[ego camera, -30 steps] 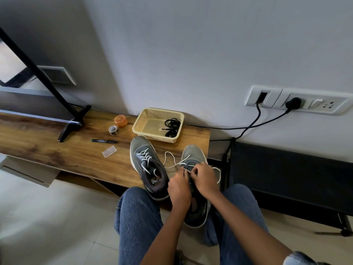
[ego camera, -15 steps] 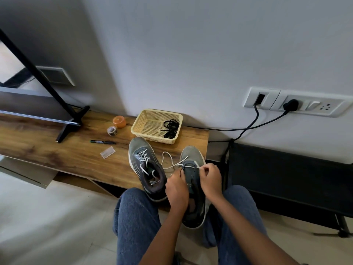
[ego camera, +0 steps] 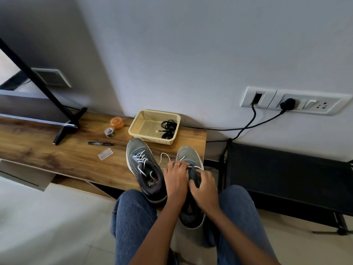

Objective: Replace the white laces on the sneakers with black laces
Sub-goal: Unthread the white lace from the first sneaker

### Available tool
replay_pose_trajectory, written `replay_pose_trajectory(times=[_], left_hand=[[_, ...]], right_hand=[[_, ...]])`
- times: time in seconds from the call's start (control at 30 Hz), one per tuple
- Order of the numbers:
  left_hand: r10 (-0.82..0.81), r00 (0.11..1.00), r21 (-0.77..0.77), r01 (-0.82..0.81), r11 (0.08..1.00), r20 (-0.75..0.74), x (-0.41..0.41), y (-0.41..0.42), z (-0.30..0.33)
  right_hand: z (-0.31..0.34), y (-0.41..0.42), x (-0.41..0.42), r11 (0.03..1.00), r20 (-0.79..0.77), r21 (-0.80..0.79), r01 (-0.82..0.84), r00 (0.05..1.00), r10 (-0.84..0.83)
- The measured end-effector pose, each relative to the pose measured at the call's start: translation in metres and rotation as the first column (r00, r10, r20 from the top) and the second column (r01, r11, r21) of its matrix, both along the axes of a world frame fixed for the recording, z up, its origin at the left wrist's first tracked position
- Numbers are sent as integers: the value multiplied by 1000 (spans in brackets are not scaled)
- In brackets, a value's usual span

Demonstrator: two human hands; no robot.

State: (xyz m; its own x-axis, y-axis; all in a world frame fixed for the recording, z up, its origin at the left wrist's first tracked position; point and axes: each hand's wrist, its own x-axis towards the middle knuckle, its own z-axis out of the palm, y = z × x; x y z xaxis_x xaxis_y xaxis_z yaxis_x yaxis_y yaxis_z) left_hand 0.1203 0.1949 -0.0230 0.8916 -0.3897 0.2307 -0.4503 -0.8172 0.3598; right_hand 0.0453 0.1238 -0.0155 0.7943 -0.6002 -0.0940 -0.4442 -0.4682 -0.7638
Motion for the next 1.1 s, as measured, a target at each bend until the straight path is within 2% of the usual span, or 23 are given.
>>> replay_pose_trajectory(times=[0.1,0.23,0.43,0.57,0.73,0.83,0.9,1.0,1.1], left_hand=[[-38,999,164,39,986,-8,8,0,-3],[-38,999,268,39,963,-8,12,-4,-3],[-38,998,300,50,953,-46,14,-12,-6],[-75,993,259,96,961,-90,18,-10,-9],[-103,988,72,112,991,-116,21,-5,-12],[-49,966,-96,26,995,-254,20,-3,-5],[-27,959,-160,-19,987,-283,20,-1,-3],[-11,972,-125,-19,992,-235,18,0,0],[-58,977,-8,58,998,-206,17,-3,-1]], right_hand=[[-1,0,-2,998,-21,-24,-57,998,56],[0,-4,-1,994,-32,-46,-96,995,95],[-8,-4,1,984,-96,-113,-140,987,130],[-11,1,2,986,-89,-143,-84,993,72],[-14,4,5,992,-49,-124,-13,999,7],[-15,4,7,995,-22,-94,24,999,-26],[-16,4,8,997,-12,-68,41,999,-42],[-17,4,9,998,-24,-56,32,999,-33],[-18,2,9,998,-26,-55,12,1000,-13]])
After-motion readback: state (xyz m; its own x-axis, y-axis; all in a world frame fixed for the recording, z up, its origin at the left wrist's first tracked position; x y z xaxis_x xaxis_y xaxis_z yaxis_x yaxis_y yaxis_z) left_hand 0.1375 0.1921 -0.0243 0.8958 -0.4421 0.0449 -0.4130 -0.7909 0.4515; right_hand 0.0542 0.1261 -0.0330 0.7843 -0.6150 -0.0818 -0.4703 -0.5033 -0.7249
